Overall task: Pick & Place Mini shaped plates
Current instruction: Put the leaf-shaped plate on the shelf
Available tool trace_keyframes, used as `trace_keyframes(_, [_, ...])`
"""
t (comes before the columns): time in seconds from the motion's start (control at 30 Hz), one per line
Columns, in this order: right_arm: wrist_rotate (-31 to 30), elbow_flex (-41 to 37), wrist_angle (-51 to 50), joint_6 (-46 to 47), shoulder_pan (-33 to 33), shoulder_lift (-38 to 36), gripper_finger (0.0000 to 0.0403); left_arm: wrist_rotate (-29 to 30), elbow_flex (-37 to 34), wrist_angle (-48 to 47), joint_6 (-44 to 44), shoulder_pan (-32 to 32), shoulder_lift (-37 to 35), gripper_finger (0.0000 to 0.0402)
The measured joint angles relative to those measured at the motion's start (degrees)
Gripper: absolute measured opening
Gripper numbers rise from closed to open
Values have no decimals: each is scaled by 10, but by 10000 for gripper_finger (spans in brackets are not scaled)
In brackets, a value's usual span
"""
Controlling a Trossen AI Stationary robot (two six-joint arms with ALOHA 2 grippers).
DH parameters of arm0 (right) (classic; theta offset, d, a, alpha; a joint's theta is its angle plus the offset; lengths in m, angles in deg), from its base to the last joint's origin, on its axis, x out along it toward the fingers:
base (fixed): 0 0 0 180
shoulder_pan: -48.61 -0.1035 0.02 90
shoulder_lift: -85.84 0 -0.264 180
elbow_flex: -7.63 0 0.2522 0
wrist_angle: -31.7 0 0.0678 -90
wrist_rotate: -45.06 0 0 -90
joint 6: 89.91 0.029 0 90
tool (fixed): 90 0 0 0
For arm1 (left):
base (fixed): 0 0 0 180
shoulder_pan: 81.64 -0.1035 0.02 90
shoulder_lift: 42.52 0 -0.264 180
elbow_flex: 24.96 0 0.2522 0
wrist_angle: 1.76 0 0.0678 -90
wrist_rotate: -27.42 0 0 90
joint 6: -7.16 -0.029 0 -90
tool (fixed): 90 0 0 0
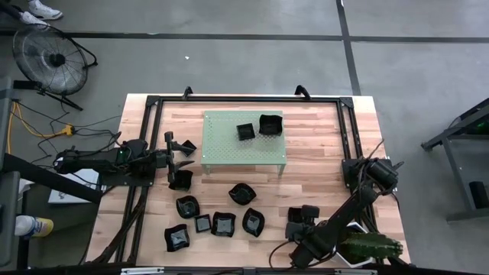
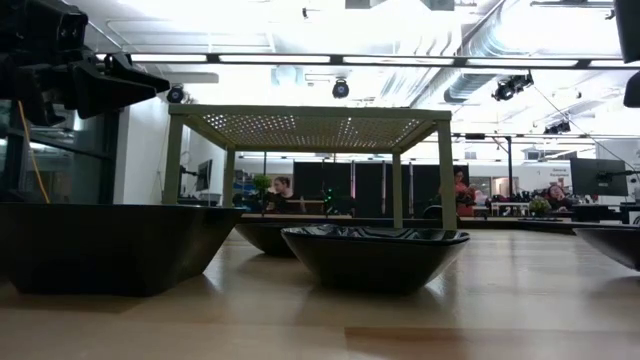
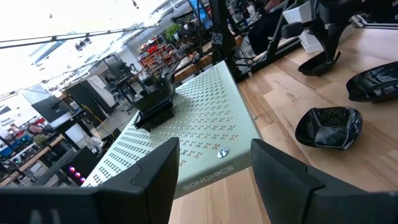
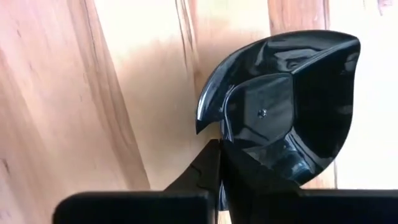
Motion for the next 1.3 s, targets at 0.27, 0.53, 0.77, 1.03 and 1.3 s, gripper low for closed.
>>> trace_keyframes(0.27, [2,19,-23,-5,0,-1,4,0,0,0,0,0,0,193])
trace_keyframes(0.53, [-36,81,-86,-44,9,-1,2,0,0,0,0,0,0,193])
trace_keyframes(0.77, [-97,145,-144,-147,35,-1,1,0,0,0,0,0,0,193])
trace_keyframes(1.03, [-157,203,-164,-317,85,-1,1,0,0,0,0,0,0,193])
trace_keyframes(1.3, [-224,251,-164,-448,136,0,2,0,0,0,0,0,0,193])
